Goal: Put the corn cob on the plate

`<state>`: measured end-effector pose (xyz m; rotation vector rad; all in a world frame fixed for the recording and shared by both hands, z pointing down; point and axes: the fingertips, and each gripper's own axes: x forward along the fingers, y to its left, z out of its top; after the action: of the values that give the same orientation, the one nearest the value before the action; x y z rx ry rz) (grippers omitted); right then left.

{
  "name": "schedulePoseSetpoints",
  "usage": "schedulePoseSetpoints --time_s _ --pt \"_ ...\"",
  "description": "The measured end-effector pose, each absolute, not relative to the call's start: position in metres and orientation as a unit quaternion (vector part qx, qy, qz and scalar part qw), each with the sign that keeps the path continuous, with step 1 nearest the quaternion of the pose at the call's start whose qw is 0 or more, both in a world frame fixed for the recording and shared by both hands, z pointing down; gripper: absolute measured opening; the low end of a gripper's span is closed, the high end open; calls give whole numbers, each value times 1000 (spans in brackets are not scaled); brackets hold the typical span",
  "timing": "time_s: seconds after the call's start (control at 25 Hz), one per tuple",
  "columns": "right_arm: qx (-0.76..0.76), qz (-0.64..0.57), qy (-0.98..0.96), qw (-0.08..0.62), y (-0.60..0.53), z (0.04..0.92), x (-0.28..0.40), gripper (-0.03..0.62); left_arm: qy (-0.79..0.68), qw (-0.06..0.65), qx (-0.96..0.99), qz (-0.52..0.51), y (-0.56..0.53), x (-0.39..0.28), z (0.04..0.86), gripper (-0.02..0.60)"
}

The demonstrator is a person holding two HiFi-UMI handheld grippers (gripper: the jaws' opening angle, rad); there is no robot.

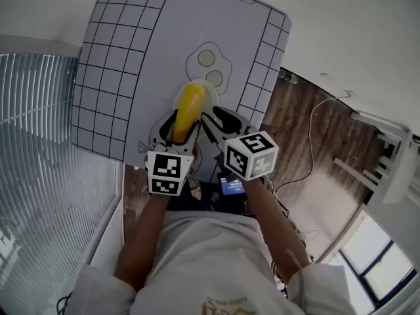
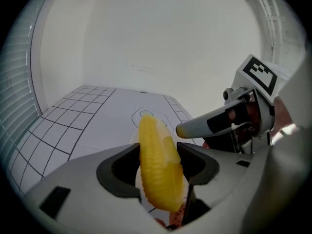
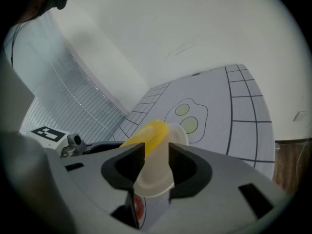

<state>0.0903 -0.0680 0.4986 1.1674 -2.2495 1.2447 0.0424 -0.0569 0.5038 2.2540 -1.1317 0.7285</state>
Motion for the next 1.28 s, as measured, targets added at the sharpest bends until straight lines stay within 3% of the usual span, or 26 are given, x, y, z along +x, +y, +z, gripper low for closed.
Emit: schedulePoseSetpoints --time_s 0.88,1.28 --pt "411 437 -781 172 -78 510 111 149 -424 255 818 293 -62 59 529 247" --pt "388 399 -802 215 -85 514 91 222 -430 256 813 298 -61 61 537 247"
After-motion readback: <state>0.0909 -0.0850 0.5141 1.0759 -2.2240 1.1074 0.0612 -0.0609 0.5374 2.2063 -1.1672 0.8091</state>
